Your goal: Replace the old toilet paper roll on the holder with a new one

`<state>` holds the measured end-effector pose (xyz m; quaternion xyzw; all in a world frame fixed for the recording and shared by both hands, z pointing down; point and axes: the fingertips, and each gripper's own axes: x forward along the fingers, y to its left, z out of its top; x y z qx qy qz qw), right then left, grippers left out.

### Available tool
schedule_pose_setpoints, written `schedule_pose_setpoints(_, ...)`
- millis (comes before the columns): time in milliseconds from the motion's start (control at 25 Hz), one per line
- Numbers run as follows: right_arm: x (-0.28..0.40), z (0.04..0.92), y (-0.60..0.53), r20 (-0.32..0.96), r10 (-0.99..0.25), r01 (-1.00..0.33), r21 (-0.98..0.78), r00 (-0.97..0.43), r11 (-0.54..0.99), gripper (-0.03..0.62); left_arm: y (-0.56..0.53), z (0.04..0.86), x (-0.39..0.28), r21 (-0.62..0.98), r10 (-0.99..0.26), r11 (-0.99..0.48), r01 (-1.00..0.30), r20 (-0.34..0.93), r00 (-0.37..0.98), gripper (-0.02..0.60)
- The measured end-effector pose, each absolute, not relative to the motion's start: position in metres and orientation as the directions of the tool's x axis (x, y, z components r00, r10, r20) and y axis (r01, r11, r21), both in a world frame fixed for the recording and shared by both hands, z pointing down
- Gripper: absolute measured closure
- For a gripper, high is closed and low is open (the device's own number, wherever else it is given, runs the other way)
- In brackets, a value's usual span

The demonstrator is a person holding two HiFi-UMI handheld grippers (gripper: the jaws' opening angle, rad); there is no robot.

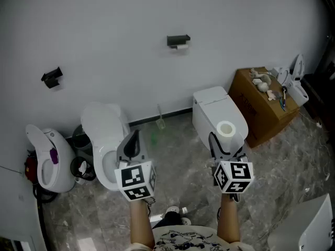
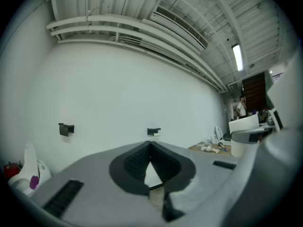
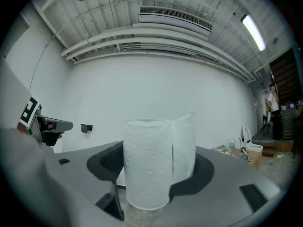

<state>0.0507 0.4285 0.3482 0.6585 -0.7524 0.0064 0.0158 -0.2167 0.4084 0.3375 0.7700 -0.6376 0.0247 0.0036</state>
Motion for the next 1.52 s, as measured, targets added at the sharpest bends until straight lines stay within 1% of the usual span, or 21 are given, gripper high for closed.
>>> schedule_pose_setpoints(800,0.045,0.349,0.422,0.025,-0.988,-0.988,-0.01,-0.152,0.152,0.289,0.402,0.336,-0.22,-0.029,-0.983,-0.185,-0.982,0.022,0.184,0.574)
schedule_pose_setpoints(920,0.046,0.349,0.417,0.026,-0.989,-0.99,-0.006,-0.144,0.144,0.289,0.396,0.332,-0.222,-0.015,-0.985,-0.171,-0.985,0.005,0.171,0.538)
schedule_pose_setpoints(1040,0.046,0.35,0.411,0.02,-0.99,-0.99,-0.016,-0.14,0.139,0.289,0.39,0.329,-0.225,-0.011,-0.985,-0.172,-0.985,-0.014,0.172,0.462)
schedule_pose_setpoints(1120,0.045,0.35,0.407,0.016,-0.991,-0.991,-0.023,-0.134,0.134,0.289,0.386,0.328,-0.227,-0.028,-0.984,-0.174,-0.984,-0.02,0.174,0.397)
schedule_pose_setpoints(1160,0.044,0.35,0.405,0.015,-0.991,-0.991,-0.024,-0.131,0.13,0.289,0.383,0.327,-0.228,-0.035,-0.985,-0.173,-0.984,-0.022,0.174,0.38)
schedule_pose_setpoints(1280,0.042,0.35,0.398,0.013,-0.992,-0.992,-0.022,-0.127,0.127,0.289,0.375,0.326,-0.231,-0.037,-0.986,-0.167,-0.985,-0.025,0.168,0.364)
schedule_pose_setpoints(1520,0.039,0.357,0.389,0.021,-0.993,-0.993,-0.028,-0.113,0.113,0.289,0.364,0.328,-0.239,-0.027,-0.986,-0.166,-0.986,-0.024,0.166,0.364)
